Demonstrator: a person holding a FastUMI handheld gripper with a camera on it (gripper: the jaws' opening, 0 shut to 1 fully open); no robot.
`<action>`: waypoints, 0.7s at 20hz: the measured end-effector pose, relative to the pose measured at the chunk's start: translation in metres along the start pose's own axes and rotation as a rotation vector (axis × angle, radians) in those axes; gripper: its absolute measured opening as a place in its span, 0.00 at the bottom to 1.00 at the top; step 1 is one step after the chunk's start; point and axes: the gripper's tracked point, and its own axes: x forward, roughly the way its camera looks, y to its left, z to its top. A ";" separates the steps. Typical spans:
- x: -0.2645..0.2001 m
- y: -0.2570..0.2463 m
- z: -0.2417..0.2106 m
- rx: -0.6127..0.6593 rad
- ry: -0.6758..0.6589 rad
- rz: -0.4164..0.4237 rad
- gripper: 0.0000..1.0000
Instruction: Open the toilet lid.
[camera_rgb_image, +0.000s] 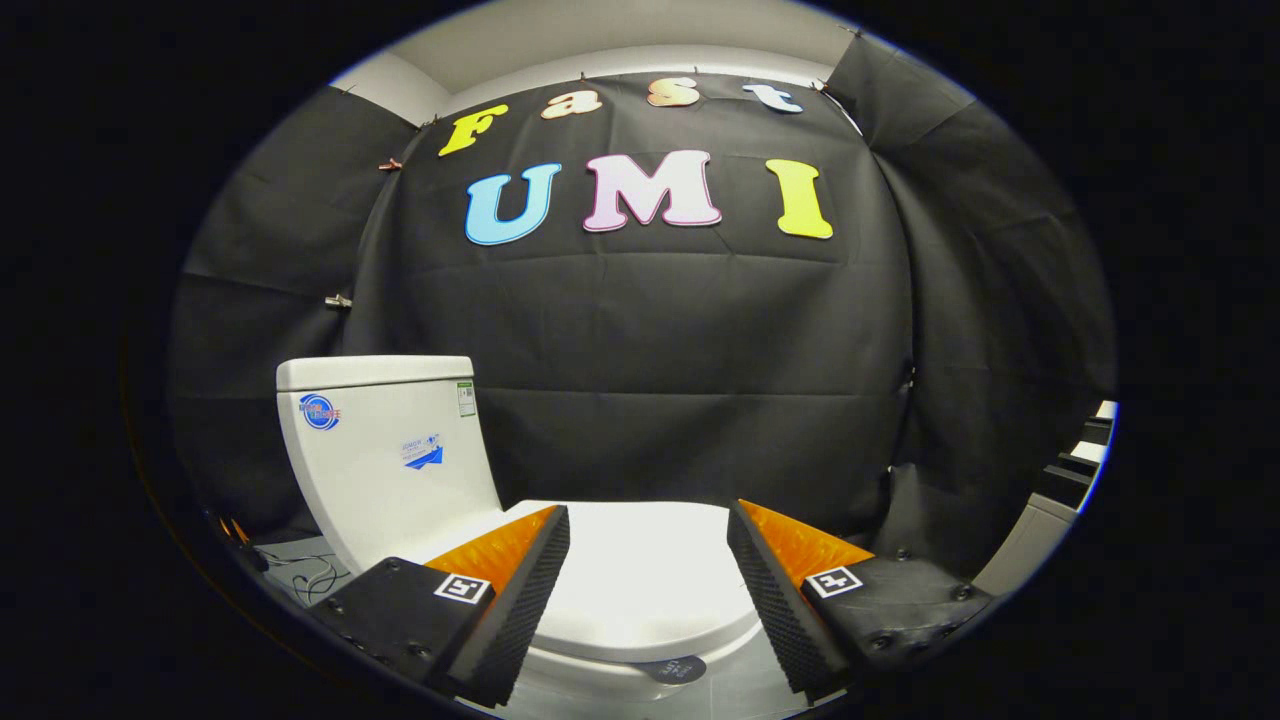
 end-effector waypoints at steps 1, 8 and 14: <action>0.000 -0.001 -0.002 0.003 0.007 -0.001 0.99; -0.001 -0.015 -0.019 0.037 0.071 -0.024 0.99; -0.010 -0.036 -0.056 0.165 0.225 -0.067 0.99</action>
